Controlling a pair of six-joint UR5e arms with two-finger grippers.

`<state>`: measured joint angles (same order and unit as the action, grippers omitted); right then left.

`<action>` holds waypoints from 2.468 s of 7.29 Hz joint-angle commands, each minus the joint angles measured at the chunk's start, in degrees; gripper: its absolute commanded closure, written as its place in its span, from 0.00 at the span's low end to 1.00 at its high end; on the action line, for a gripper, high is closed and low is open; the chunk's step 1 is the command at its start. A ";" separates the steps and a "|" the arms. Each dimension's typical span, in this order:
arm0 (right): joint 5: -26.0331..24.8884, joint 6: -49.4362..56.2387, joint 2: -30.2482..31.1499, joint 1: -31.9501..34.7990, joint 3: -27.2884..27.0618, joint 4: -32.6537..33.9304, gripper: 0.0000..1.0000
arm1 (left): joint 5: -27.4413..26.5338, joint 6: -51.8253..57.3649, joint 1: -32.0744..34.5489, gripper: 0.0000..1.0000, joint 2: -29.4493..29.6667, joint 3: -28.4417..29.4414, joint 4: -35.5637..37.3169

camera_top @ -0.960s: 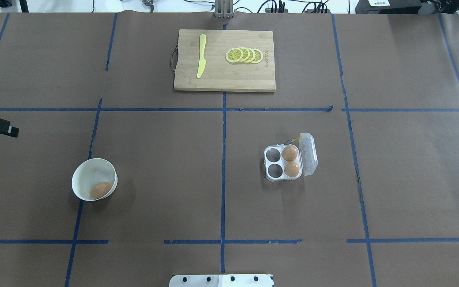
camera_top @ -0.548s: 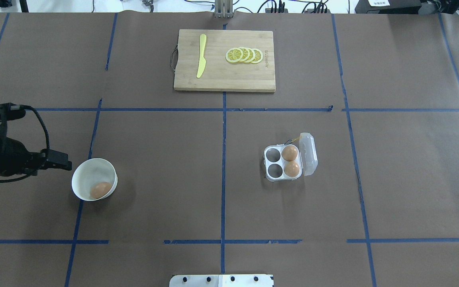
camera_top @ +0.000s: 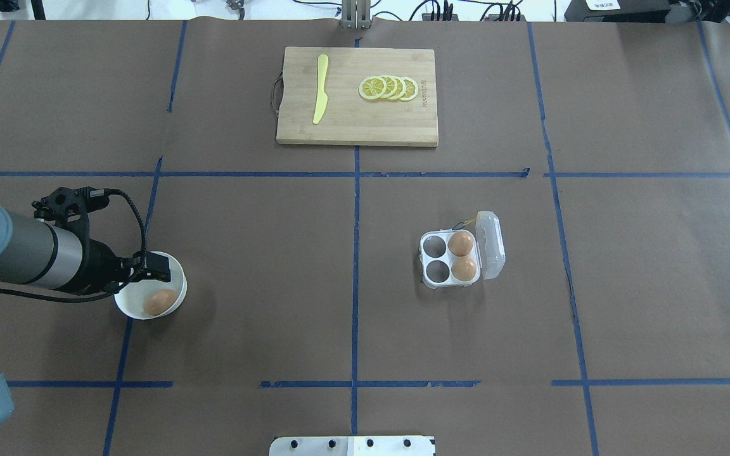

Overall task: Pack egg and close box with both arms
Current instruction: 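Move the left gripper down into the white bowl toward the egg, then close the left gripper on the brown egg in the bowl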

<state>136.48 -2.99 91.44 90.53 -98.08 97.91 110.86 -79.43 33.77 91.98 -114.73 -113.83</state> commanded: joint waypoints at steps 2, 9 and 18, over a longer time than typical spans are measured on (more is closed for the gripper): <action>0.36 0.09 -0.03 0.00 0.17 0.00 0.00 | -0.39 -0.03 -1.07 0.16 0.21 1.70 0.01; 0.36 0.09 -0.03 0.00 0.60 0.00 0.00 | -0.74 -0.03 -2.84 0.21 2.84 6.17 -0.08; 0.36 0.00 -0.21 0.09 0.25 -0.09 0.00 | -0.56 -0.20 -4.24 0.25 2.32 6.01 0.10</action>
<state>136.85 -2.99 91.24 90.56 -97.81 97.85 110.27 -79.60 29.76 94.31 -108.76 -113.76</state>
